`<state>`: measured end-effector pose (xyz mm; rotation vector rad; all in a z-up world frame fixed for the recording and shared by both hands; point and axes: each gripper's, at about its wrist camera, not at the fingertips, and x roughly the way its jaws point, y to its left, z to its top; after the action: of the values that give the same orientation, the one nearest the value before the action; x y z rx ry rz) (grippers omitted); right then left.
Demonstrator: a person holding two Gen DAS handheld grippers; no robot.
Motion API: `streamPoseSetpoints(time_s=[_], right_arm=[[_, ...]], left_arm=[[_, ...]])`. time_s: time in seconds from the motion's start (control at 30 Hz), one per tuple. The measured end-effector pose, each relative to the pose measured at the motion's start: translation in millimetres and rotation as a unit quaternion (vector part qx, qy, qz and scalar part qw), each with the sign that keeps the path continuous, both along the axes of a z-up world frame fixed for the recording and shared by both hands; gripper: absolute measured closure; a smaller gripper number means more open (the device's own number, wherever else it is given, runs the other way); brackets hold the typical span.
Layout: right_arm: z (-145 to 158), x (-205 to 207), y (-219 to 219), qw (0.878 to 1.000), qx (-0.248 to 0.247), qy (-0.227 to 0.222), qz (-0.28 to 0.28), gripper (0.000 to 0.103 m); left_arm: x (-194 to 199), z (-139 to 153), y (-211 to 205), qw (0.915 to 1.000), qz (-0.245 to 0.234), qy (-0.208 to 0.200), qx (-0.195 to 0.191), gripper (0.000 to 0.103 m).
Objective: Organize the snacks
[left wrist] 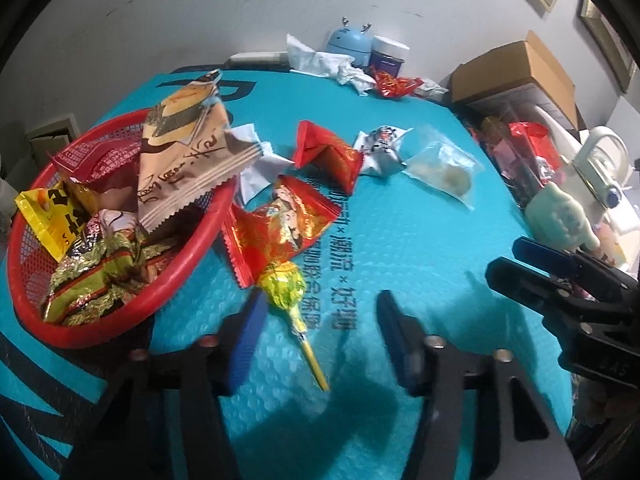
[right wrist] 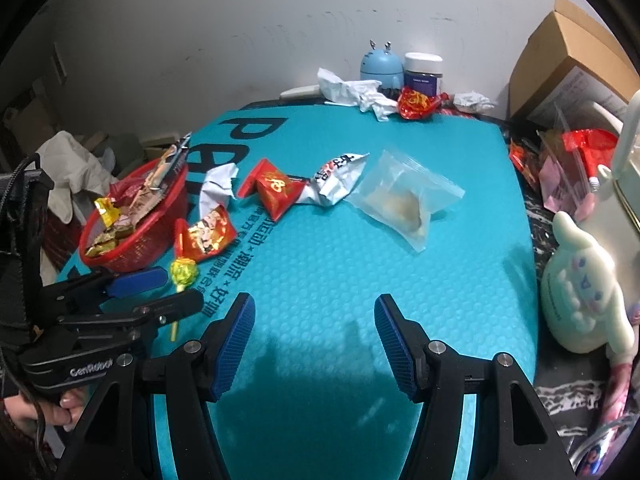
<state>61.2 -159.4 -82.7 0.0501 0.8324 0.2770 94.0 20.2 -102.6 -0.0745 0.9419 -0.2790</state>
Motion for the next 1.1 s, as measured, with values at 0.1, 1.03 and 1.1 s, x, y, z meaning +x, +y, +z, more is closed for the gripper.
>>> streamPoseSetpoints(time_s=[0.1, 1.03, 1.1], right_arm=[[-2.6, 3.4, -1.3, 1.0, 0.002, 0.004, -0.001, 0.04], [-0.6, -2.1, -6.1, 1.0, 0.005, 0.002, -0.011, 0.04], [-0.9, -1.2, -7.8, 1.0, 0.005, 0.003, -0.013, 0.04]], left_arm=[[4.6, -4.0, 0.4, 1.0, 0.005, -0.003, 0.006, 0.067], [23.9, -12.7, -10.3, 0.9992, -0.009, 0.035, 0.013, 0.095], [27.9, -12.1, -13.8, 0.9991, -0.012, 0.036, 0.019, 0.095]])
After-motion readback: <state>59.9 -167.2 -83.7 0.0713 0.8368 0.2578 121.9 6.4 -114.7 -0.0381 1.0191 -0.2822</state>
